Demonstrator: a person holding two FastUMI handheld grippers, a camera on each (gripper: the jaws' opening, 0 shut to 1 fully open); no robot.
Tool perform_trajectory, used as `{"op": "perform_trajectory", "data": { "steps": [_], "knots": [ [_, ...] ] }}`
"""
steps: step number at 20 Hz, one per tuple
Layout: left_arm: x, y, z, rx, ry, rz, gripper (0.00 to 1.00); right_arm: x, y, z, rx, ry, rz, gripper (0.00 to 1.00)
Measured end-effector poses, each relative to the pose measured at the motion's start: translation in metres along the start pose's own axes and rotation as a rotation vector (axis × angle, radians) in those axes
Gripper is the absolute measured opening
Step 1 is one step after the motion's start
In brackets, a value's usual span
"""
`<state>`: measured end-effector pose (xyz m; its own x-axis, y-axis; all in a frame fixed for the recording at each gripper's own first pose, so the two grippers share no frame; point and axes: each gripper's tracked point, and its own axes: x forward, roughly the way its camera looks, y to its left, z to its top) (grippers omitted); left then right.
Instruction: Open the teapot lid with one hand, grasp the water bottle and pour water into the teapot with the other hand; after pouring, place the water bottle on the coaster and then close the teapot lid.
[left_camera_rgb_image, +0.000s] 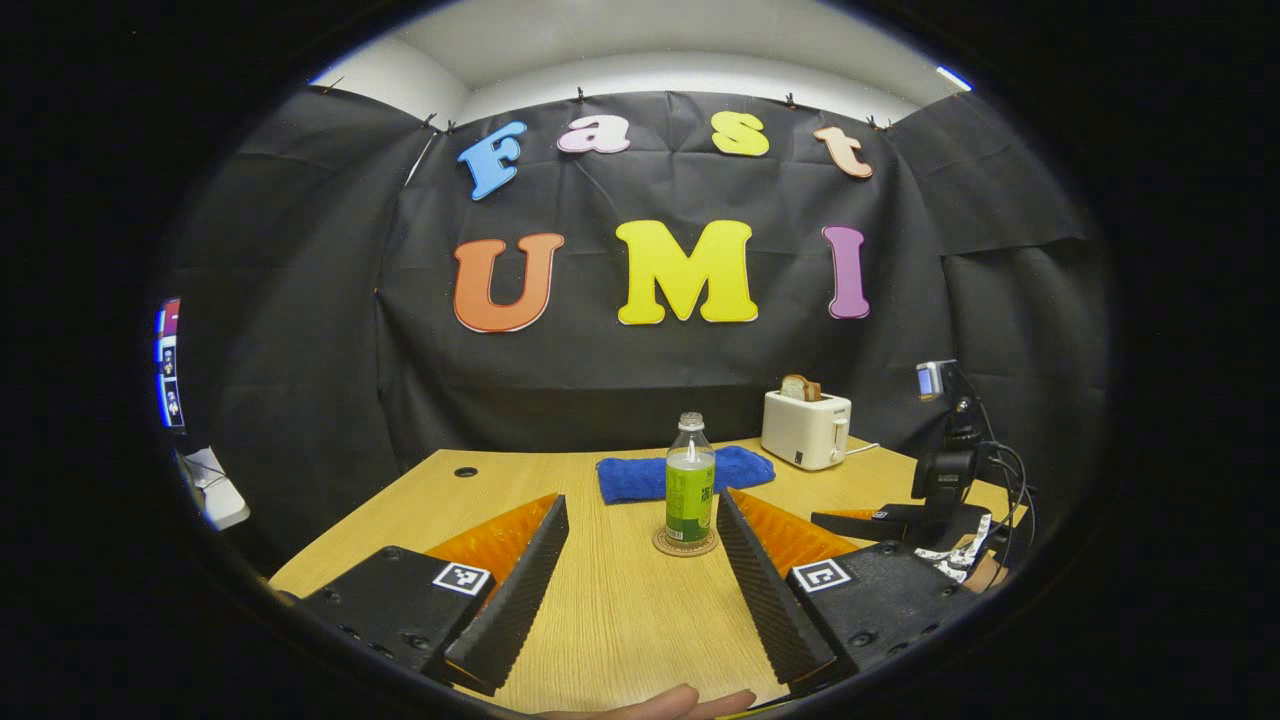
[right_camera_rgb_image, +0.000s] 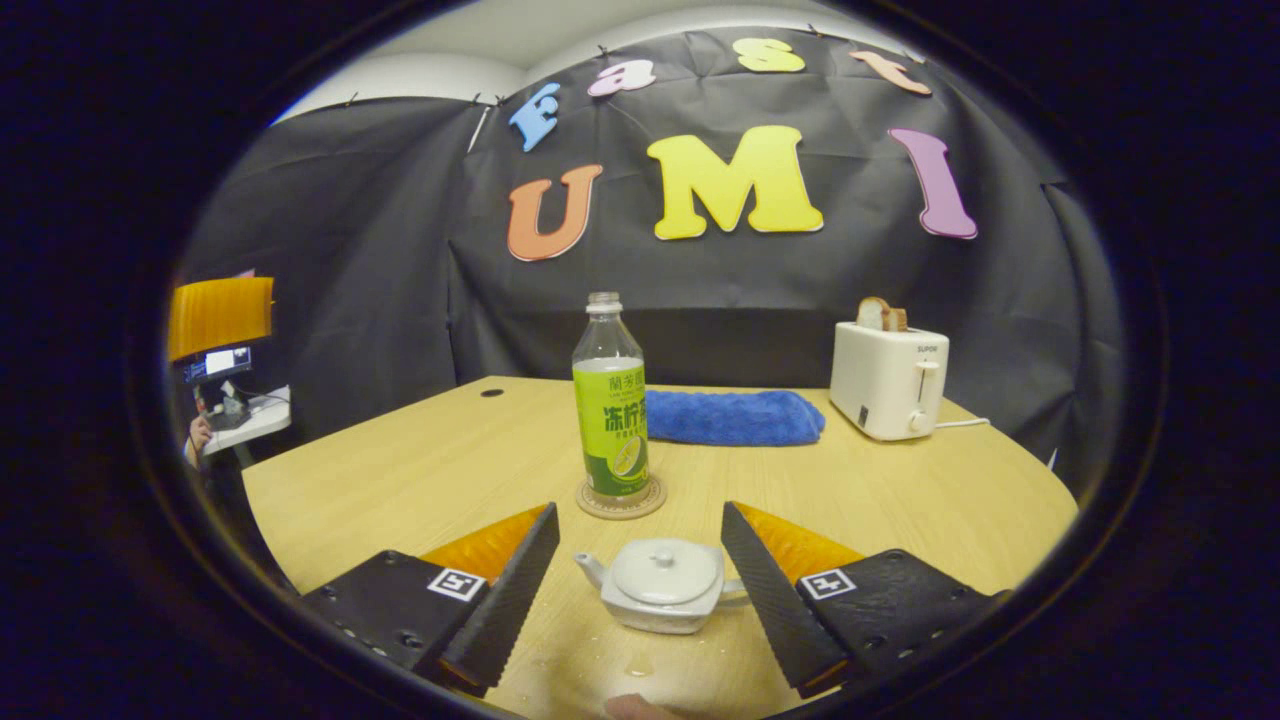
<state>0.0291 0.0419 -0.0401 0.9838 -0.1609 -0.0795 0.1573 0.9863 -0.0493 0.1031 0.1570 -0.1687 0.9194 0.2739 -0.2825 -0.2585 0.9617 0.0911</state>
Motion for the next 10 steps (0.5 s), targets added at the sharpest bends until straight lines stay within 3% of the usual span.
{"op": "perform_trajectory", "data": {
  "steps": [5,10],
  "knots": [
    [0.001,0.003,0.003,-0.024,-0.008,0.035,0.93,-0.038,-0.017,0.024,0.002,-0.046,-0.024,0.98],
    [0.006,-0.006,-0.007,-0.003,0.016,0.070,0.94,-0.086,-0.065,0.057,-0.041,-0.102,-0.124,0.98]
  ]
}}
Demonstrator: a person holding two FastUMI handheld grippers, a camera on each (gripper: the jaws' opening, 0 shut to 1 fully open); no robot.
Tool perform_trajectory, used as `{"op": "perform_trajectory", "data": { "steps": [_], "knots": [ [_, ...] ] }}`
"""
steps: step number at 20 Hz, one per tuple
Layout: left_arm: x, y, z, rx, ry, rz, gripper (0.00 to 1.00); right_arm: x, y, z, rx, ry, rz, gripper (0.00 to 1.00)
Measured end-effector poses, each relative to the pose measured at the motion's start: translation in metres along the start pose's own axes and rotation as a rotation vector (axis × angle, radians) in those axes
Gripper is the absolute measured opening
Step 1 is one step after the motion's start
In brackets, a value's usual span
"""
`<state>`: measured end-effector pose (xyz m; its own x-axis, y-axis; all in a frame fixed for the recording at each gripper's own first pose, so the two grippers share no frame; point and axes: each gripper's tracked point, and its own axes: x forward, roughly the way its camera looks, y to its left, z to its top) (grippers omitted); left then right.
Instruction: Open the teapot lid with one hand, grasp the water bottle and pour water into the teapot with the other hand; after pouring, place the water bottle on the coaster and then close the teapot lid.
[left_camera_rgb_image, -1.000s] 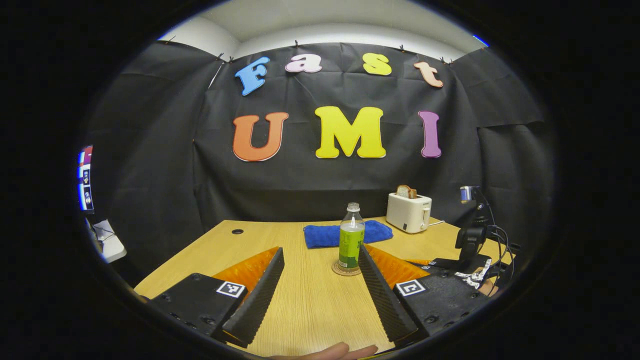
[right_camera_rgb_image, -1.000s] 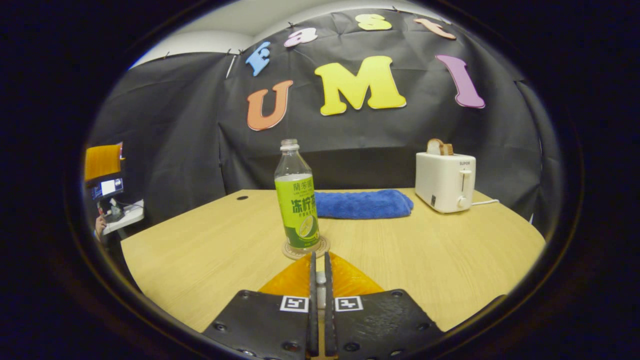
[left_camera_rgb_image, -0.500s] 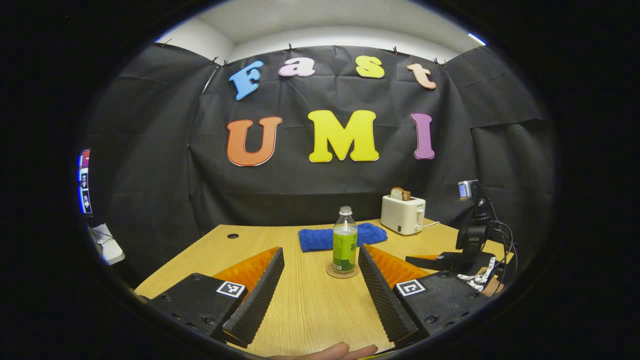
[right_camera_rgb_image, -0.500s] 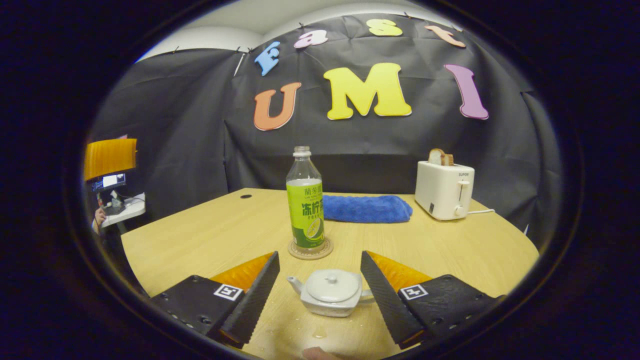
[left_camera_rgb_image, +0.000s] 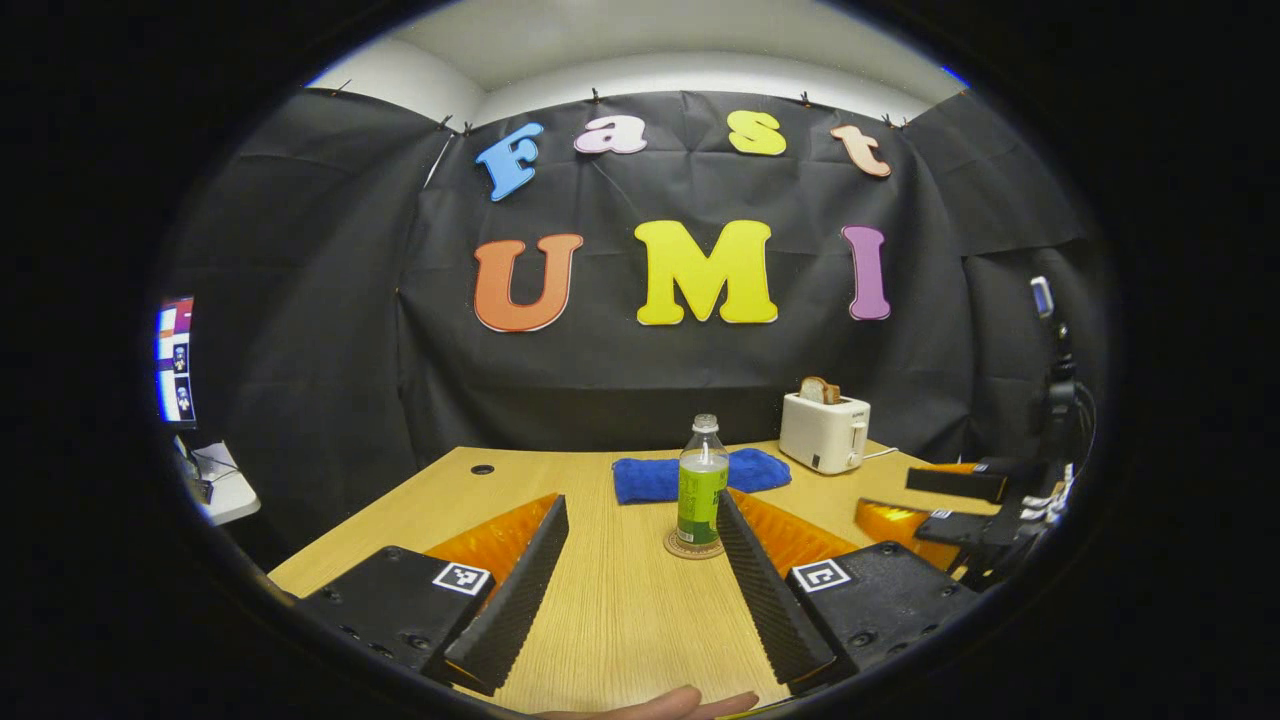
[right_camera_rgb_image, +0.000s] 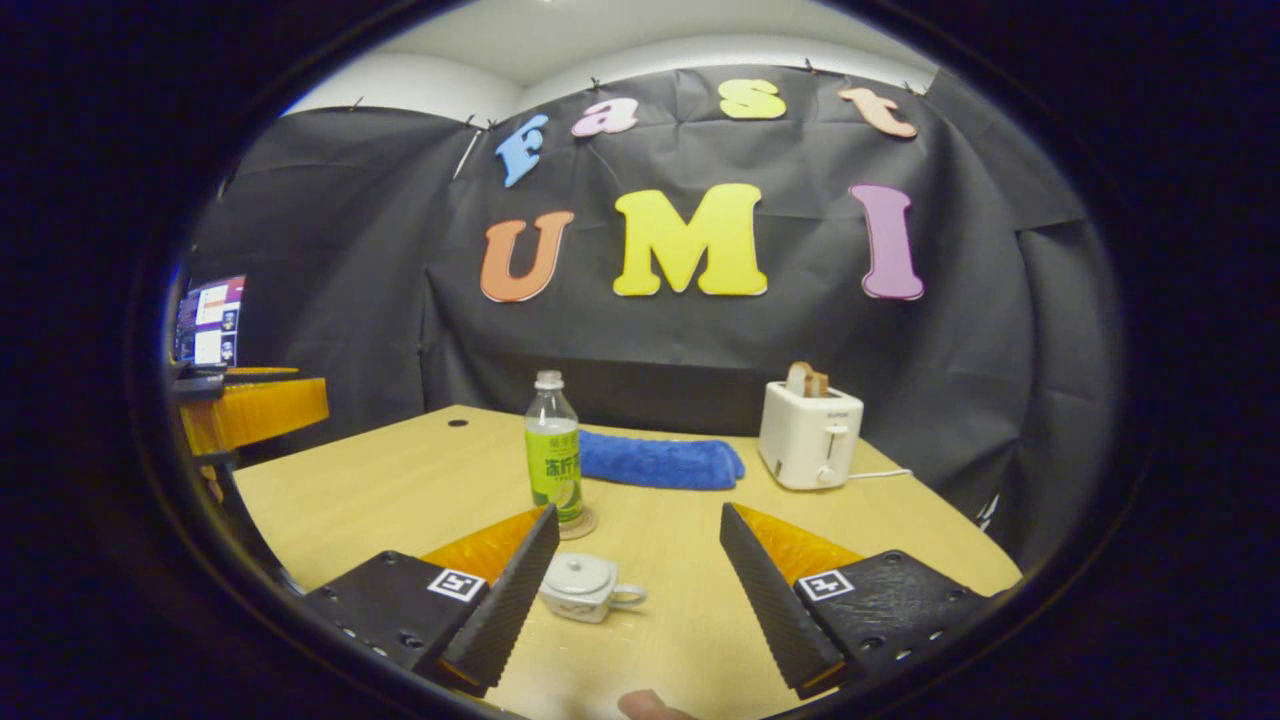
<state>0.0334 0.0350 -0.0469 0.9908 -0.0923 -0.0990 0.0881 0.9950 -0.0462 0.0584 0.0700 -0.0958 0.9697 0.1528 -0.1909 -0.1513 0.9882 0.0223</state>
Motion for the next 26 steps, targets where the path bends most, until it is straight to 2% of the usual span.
{"op": "perform_trajectory", "data": {
  "steps": [3,6,10,12,13,16,22,26],
  "knots": [
    [0.002,-0.009,-0.004,0.039,0.009,0.019,0.94,-0.025,-0.025,0.019,-0.010,-0.019,-0.034,0.97],
    [0.003,-0.016,-0.007,0.024,0.006,0.073,0.94,-0.048,-0.042,0.041,-0.012,-0.085,-0.046,0.97],
    [0.005,-0.036,-0.006,-0.005,-0.011,0.052,0.94,-0.064,-0.066,0.042,-0.007,-0.125,-0.057,0.95],
    [0.003,-0.045,-0.001,0.000,-0.031,0.041,0.94,-0.066,-0.078,0.039,-0.011,-0.116,-0.072,0.97],
    [0.000,-0.048,0.002,0.010,-0.045,0.038,0.94,-0.066,-0.084,0.043,0.009,-0.122,-0.085,0.95],
    [-0.005,-0.056,0.010,0.031,-0.076,0.029,0.94,-0.071,-0.085,0.042,0.050,-0.115,-0.075,0.95],
    [-0.011,-0.061,0.017,0.066,-0.099,0.003,0.94,-0.074,-0.091,0.045,0.014,-0.121,-0.116,0.96],
    [-0.010,-0.064,0.015,0.042,-0.089,-0.012,0.94,-0.080,-0.091,0.048,-0.014,-0.135,-0.138,0.95]
  ]
}}
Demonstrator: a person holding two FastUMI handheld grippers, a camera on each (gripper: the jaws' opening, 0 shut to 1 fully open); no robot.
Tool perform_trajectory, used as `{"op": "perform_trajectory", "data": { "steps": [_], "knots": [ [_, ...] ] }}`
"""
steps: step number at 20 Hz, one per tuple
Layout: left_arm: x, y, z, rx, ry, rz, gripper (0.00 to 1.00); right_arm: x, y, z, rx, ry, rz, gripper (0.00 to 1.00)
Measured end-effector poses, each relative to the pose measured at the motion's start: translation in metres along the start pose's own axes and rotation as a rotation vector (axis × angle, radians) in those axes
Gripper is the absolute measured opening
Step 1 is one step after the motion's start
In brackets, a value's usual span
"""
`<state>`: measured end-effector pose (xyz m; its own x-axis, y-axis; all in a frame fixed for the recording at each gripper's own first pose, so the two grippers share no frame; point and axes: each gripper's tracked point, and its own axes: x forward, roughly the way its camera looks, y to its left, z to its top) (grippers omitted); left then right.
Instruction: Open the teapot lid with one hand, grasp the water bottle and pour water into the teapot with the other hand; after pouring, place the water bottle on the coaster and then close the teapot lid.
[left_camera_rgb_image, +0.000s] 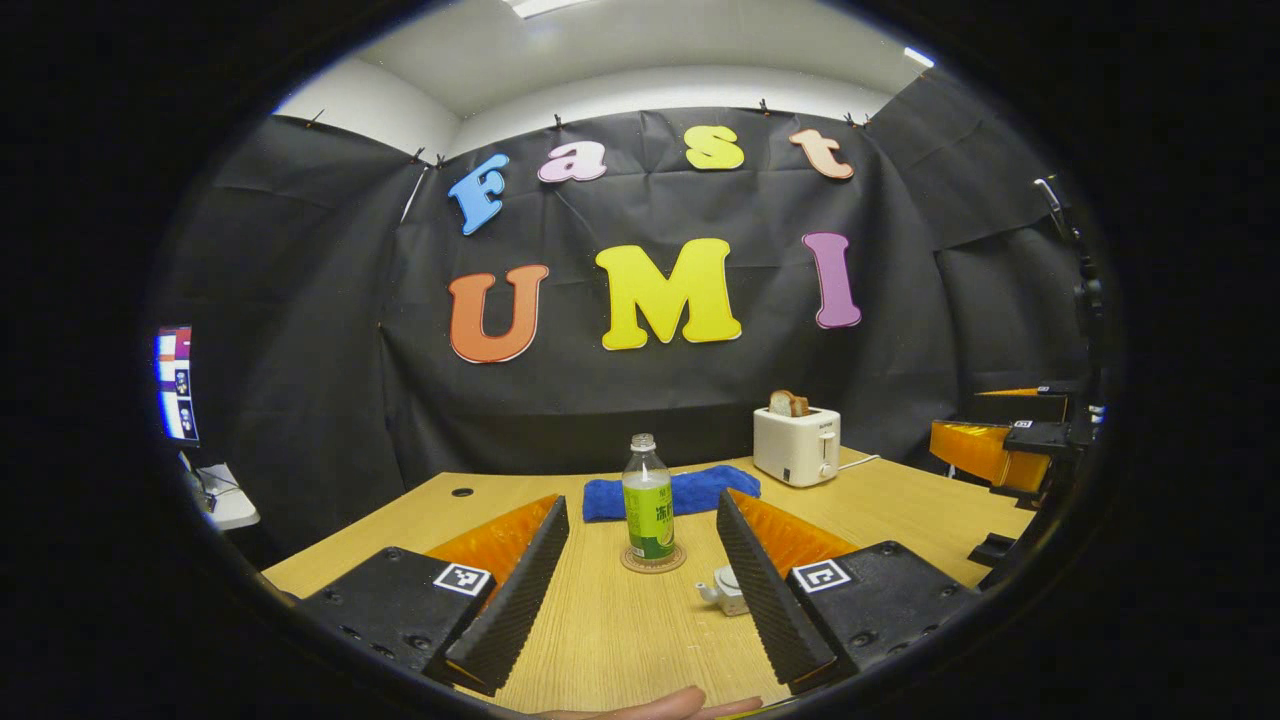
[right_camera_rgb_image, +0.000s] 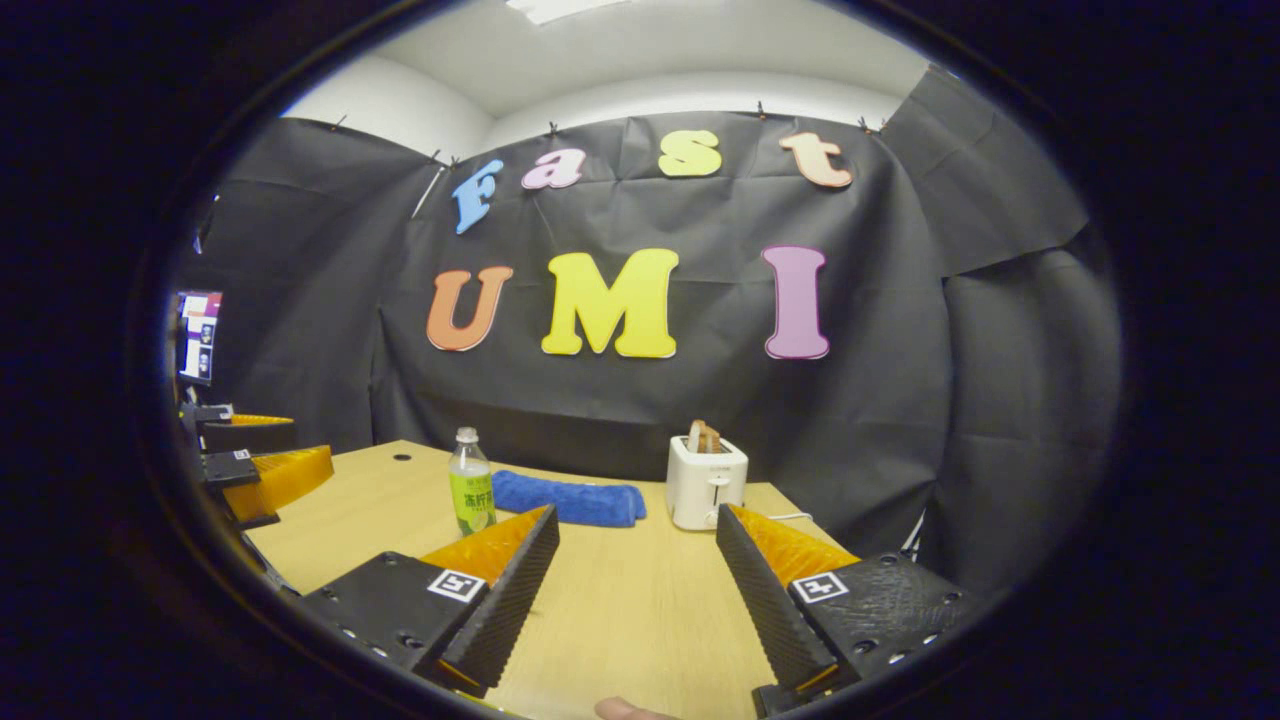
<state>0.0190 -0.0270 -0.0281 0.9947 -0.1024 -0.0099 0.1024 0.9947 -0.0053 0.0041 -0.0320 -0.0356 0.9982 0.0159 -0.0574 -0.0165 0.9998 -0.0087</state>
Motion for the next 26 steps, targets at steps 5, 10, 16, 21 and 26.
{"op": "perform_trajectory", "data": {
  "steps": [5,10,16,21,26],
  "knots": [
    [0.002,0.004,-0.006,-0.012,0.022,0.010,0.93,0.003,0.001,-0.003,-0.005,0.004,0.001,0.95],
    [0.006,0.004,-0.009,-0.012,0.025,0.022,0.93,0.006,-0.001,-0.007,0.004,0.020,0.002,0.95],
    [0.012,0.014,-0.016,-0.043,0.034,0.070,0.94,0.013,-0.005,-0.015,0.024,0.045,0.003,0.95],
    [0.014,0.015,-0.017,-0.033,0.038,0.067,0.93,0.020,-0.006,-0.024,0.040,0.070,0.002,0.97],
    [0.009,0.013,-0.012,-0.045,0.029,0.055,0.93,0.020,0.002,-0.028,0.021,0.080,0.010,0.95]
  ]
}}
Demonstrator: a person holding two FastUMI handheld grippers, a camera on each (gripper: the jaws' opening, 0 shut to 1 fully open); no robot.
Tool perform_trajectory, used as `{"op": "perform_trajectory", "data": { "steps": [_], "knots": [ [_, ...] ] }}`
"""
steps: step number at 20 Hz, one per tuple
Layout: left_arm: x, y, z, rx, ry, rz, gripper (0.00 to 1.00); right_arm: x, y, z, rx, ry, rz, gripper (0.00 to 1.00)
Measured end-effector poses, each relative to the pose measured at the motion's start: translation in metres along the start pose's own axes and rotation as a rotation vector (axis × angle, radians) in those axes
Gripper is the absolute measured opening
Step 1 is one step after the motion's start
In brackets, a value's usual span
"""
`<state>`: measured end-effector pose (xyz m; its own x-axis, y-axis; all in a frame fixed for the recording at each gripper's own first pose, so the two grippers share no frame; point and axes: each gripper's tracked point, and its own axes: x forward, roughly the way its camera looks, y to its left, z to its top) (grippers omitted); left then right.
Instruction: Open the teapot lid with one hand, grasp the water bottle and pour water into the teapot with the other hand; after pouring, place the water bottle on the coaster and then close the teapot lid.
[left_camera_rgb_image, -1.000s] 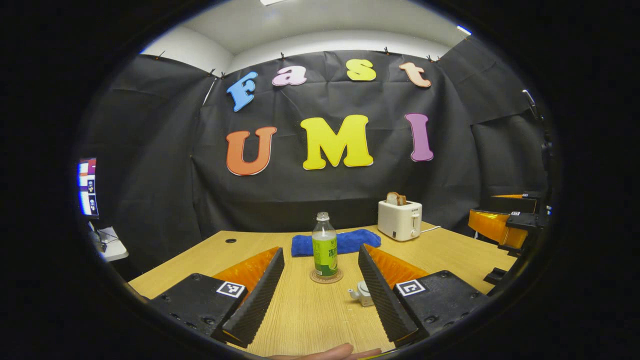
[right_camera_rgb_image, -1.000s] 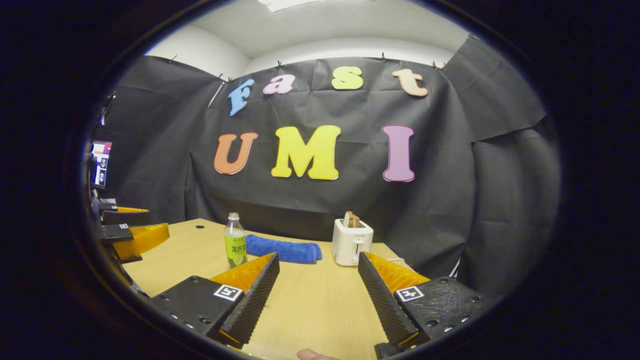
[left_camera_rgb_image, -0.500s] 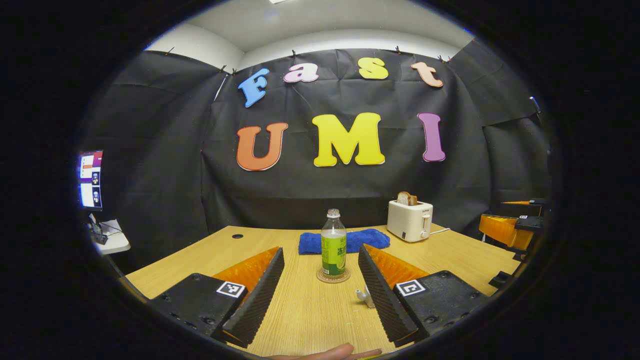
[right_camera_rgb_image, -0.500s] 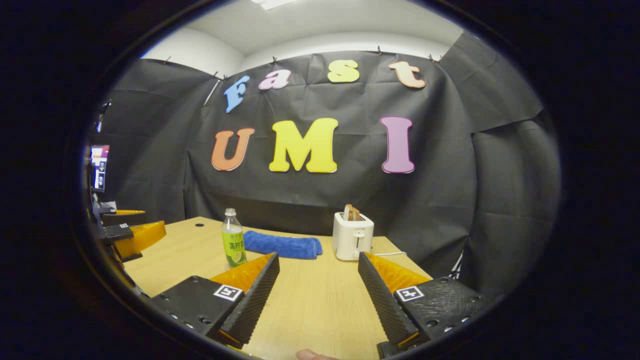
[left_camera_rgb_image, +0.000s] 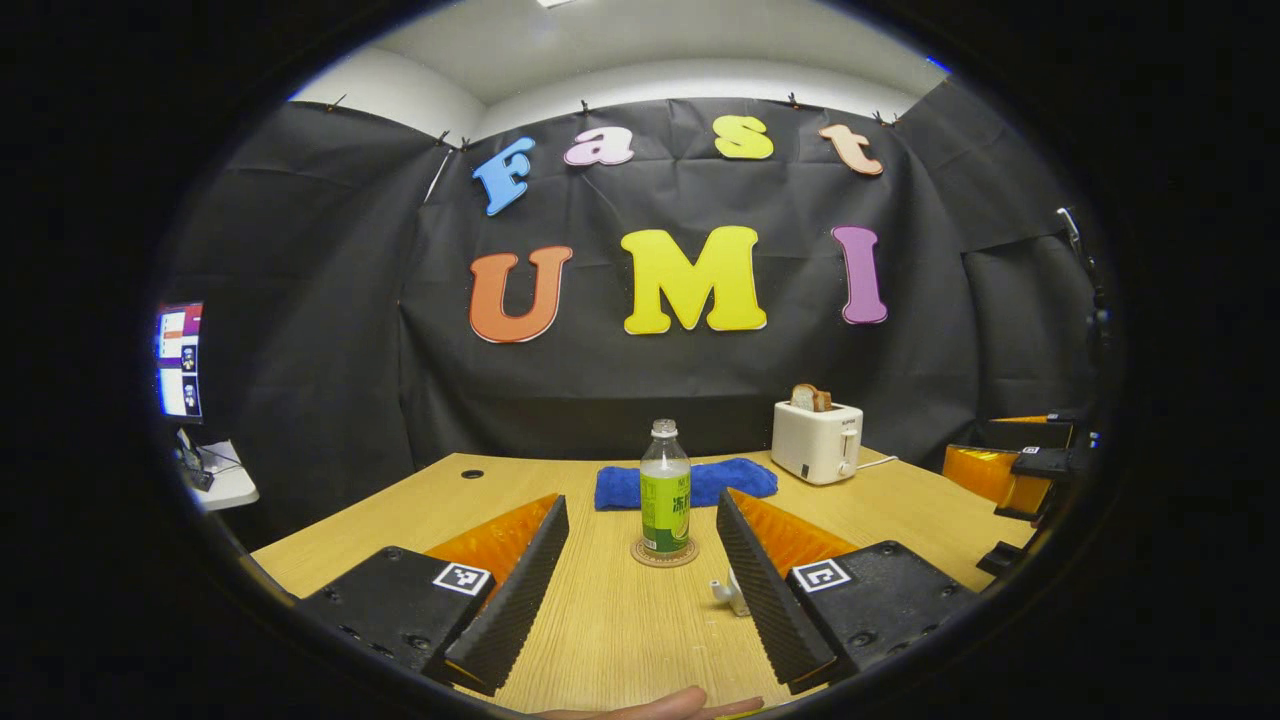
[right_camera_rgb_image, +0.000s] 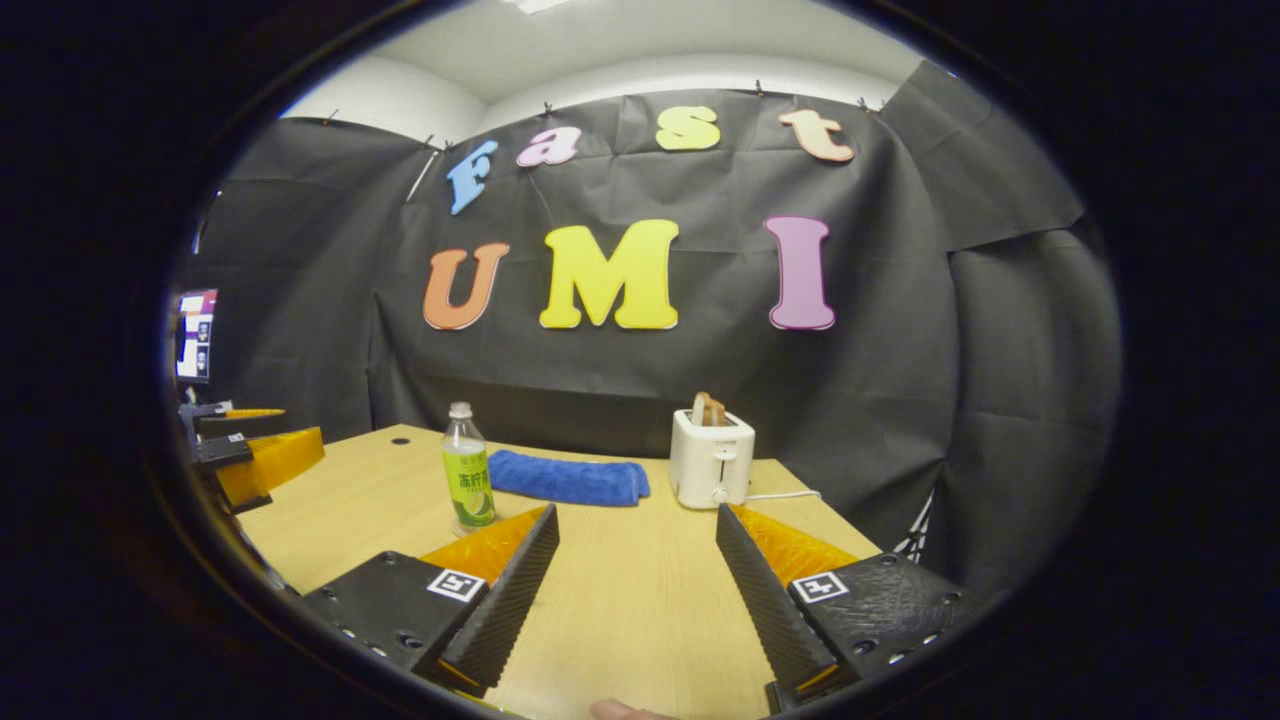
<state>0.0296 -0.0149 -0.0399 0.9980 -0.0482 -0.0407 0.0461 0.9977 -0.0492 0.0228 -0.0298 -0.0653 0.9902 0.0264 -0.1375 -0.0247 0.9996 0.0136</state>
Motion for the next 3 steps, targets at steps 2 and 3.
{"op": "perform_trajectory", "data": {
  "steps": [2,3],
  "knots": [
    [-0.0018,0.0008,0.0027,-0.006,-0.006,0.002,0.94,0.0000,-0.0013,-0.0008,-0.002,0.004,-0.005,0.95],
    [-0.0023,0.0014,0.0043,-0.006,-0.011,0.003,0.94,0.0000,-0.0023,-0.0012,0.001,0.004,-0.007,0.95]
  ]
}}
